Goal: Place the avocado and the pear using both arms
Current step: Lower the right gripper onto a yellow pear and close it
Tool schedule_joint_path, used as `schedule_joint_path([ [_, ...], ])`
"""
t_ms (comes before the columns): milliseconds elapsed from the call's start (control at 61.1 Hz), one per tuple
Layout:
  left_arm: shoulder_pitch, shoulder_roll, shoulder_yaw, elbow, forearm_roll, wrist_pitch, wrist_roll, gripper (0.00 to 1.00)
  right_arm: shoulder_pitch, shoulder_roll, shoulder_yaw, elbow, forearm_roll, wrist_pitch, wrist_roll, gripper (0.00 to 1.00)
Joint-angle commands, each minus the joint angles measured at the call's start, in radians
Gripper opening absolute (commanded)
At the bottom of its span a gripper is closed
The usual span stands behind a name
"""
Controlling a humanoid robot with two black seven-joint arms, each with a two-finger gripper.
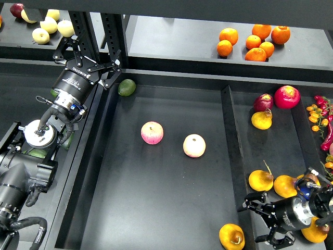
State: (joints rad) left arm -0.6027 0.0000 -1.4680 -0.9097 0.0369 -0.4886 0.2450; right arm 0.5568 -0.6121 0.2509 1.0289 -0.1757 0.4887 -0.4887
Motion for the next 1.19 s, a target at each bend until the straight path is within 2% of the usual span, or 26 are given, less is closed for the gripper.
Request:
schedule_joint_path([
  [0,0.001,0.000,0.000,0.000,0.000,0.000,0.000,1.00,-0.003,0.021,-0.002,-0.010,0.001,0.000,0.000,1.00],
  [851,0.001,0.000,0.000,-0.001,0.000,0.000,0.000,1.00,-0.031,0.068,-0.001,-0.046,-0.024,0.000,0.000,0.98],
  [1178,0.003,0.000,0.000,-0.001,0.001,0.000,0.000,1.00,-0.038,0.078,0.002,-0.046,-0.033,0.000,0.000,0.83],
])
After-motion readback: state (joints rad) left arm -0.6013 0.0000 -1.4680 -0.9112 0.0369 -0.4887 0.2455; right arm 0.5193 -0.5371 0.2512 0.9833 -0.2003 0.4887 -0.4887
